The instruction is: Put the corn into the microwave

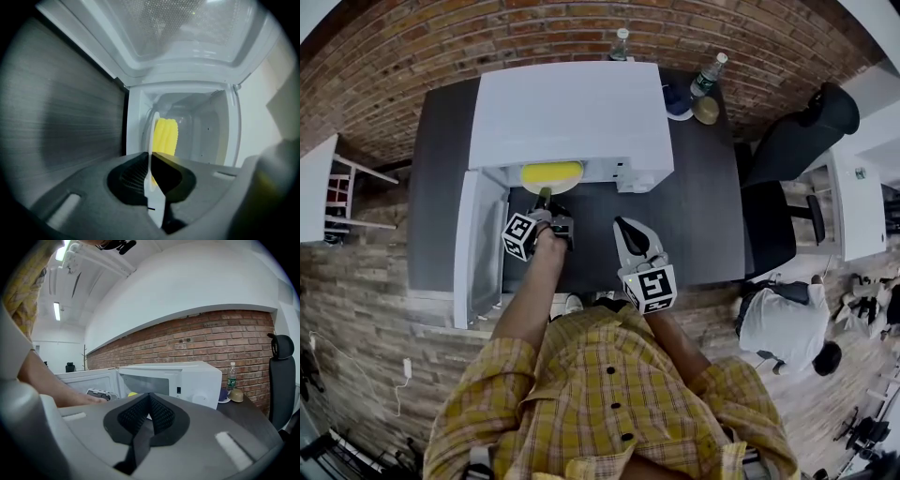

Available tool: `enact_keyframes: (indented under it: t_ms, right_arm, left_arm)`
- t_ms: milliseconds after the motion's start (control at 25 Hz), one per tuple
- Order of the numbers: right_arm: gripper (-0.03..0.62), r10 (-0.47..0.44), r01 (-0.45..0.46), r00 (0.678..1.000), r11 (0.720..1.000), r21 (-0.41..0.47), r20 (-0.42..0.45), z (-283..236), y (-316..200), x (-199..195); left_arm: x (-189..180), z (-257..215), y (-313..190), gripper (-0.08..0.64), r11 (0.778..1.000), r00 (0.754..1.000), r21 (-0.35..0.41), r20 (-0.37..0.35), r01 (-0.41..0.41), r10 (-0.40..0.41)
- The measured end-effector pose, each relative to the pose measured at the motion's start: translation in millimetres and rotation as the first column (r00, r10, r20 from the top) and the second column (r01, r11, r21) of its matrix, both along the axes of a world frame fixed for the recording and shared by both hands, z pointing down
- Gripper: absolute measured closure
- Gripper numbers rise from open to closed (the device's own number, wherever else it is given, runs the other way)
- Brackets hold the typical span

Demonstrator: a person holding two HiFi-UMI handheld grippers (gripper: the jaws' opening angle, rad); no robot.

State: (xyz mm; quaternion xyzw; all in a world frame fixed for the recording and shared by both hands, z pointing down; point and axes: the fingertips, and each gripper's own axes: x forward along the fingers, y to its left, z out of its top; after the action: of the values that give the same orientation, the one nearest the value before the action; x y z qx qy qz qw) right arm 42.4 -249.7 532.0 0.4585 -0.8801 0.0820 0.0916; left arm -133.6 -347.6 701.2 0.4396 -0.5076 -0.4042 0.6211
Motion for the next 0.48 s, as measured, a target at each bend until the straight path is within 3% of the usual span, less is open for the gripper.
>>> enact_keyframes:
  t_ms: [480]
  right_arm:
    - [0.597, -0.001, 0.002, 1.0, 1.0, -0.028, 0.005, 7.9, 0.0, 4.7]
  left_arm:
    - [2.7, 7.2, -14.6, 0.543, 0.999, 0.999, -0.031, 0.032, -0.015, 0.016]
